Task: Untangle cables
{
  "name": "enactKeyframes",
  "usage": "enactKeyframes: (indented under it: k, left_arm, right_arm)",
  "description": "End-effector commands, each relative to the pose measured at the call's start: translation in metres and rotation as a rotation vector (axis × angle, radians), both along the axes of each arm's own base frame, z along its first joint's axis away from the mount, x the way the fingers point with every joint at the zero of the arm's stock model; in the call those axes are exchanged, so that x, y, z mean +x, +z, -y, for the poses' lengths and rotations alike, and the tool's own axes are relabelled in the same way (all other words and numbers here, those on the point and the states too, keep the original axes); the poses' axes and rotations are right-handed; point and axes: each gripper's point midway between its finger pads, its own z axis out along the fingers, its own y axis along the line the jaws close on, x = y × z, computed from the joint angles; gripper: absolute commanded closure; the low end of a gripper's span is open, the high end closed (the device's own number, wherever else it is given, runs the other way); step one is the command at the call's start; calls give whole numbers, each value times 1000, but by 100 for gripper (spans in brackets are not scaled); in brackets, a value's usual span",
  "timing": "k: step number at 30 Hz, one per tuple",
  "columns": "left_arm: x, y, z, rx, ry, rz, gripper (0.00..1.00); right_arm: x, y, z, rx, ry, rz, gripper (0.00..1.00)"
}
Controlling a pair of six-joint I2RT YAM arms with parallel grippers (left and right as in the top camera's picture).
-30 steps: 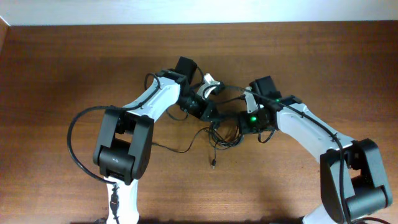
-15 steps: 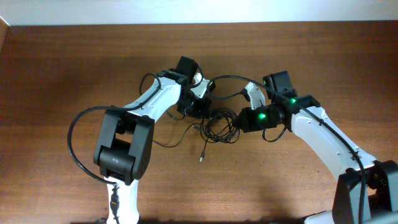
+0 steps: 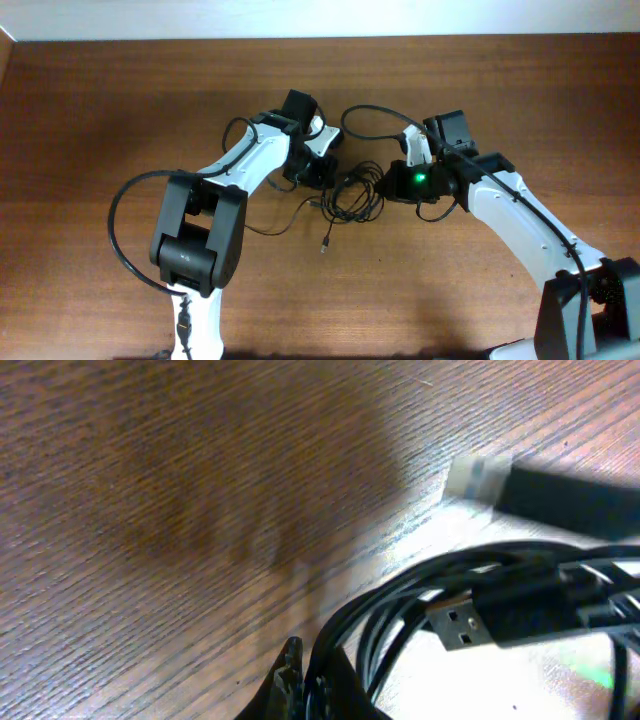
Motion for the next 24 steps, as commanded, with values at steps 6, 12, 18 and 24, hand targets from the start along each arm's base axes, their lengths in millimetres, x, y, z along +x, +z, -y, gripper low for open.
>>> enactKeyframes:
  k: [6, 12, 18, 24]
  left_arm:
    - [1, -8, -5, 16, 20, -14, 100]
    - [2, -8, -7, 19, 25, -13, 100]
    - [1, -8, -9, 21, 27, -20, 99]
    - [1, -8, -8, 21, 24, -20, 100]
  right_arm:
    - [6, -14, 68, -330, -326, -40, 96]
    - [1, -15, 67, -331, -317, -59, 60]
    - [-5, -13, 51, -247, -275, -95, 34]
    - [2, -15, 42, -244, -133, -21, 50]
